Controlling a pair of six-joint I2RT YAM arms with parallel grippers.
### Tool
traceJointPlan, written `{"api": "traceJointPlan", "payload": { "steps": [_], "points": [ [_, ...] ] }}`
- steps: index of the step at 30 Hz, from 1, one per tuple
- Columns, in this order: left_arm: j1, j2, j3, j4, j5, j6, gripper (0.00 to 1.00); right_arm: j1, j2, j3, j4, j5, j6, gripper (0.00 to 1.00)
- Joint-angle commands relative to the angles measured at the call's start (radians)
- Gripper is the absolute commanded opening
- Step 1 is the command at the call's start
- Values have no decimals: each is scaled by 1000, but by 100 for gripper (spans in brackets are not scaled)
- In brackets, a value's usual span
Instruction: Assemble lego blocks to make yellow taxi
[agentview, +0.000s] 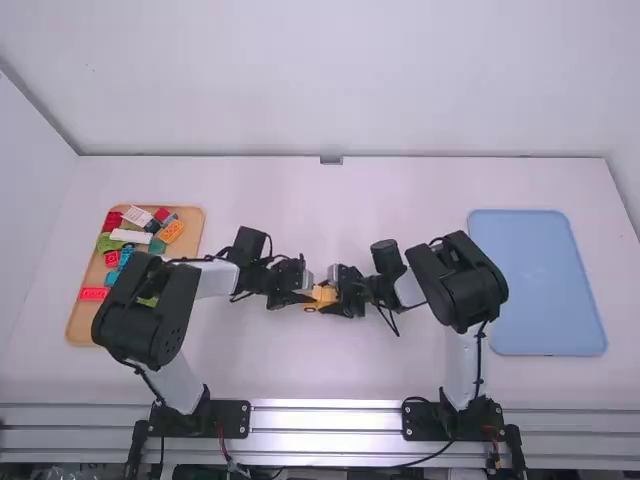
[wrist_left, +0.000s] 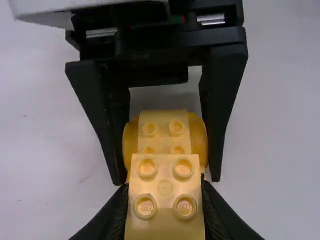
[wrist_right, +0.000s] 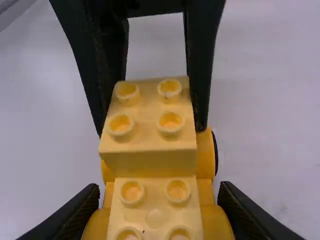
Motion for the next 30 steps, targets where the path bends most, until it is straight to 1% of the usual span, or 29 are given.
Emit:
{"api": "traceJointPlan", "payload": {
  "steps": [1, 6, 8, 9, 11, 13, 19, 30],
  "points": [
    [-13, 7, 6, -10, -24, -6, 10, -3, 15, -5, -6, 5, -3, 48],
    [-15, 7, 6, -26, -34, -5, 9, -3, 15, -4, -7, 5, -3, 49],
    [-15, 7, 6, -28, -48, -6, 8, -3, 15, -2, -7, 6, -2, 49],
    [-15, 7, 6, -27, -81, -21, 3, -4, 15, 0, -9, 6, -3, 49],
    [-9, 6, 8, -23, -137, -56, 2, -3, 15, 2, -15, 6, -3, 49],
    [2, 6, 15, -28, -140, -60, 2, -4, 15, 1, -13, 11, -2, 49],
    [1, 6, 18, -49, -50, -24, 2, 4, 15, 2, -13, 24, -2, 49],
    [-28, 11, 6, -34, -52, -13, 6, 12, 15, 1, -8, 23, -2, 49]
  ]
}}
